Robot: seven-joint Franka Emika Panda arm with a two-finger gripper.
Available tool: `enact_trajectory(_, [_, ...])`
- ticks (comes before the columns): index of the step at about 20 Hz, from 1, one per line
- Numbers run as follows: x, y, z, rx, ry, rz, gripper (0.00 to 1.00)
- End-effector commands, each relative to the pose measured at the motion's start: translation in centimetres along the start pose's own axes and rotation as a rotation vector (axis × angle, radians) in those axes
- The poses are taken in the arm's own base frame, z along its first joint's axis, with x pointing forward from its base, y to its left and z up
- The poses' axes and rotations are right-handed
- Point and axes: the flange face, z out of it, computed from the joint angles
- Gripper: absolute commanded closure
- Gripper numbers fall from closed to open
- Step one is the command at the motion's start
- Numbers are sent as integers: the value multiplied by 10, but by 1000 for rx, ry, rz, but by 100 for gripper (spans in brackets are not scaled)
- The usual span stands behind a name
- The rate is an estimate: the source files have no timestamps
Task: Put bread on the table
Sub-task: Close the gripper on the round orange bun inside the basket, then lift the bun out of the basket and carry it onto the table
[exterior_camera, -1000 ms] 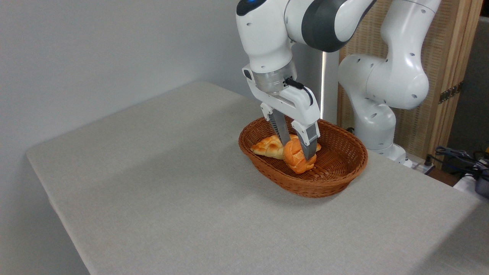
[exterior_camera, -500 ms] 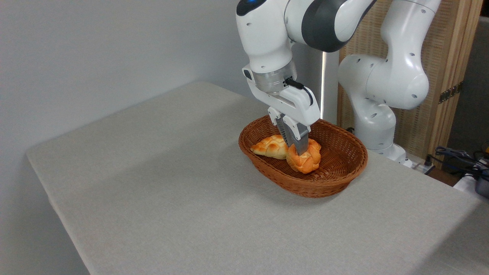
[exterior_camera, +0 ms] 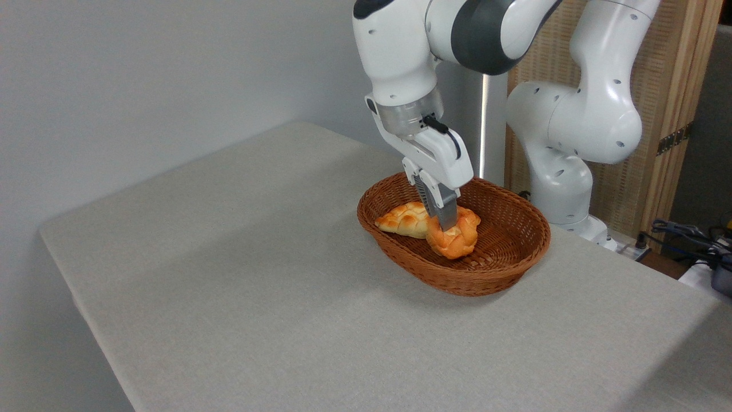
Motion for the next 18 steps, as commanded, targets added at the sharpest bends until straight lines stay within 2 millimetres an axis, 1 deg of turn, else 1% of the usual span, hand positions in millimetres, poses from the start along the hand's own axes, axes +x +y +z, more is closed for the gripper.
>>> enact_trajectory(1, [1,-4,-26,44,20,112,86])
enact_trajectory(2, [0,-4,-31,46,14,124,87])
enact_trajectory(4, [-2,-4,-39,65,-28,167,92])
enact_trajectory(6, [-3,-4,-49,78,-45,213,93])
enact_trajectory(8, [-2,-7,-72,119,-24,228,93])
enact_trajectory(10, [4,-14,-100,163,1,224,92])
enact_trajectory(11, [8,-20,-110,182,10,225,91])
enact_trajectory(13, [19,-36,-127,197,19,221,90])
enact_trajectory(15, [37,-58,-135,195,16,229,88])
enact_trajectory(16, [48,-74,-135,189,12,230,83])
enact_trajectory(17, [62,-92,-129,179,6,234,78])
enact_trajectory(18, [73,-108,-120,187,11,229,76])
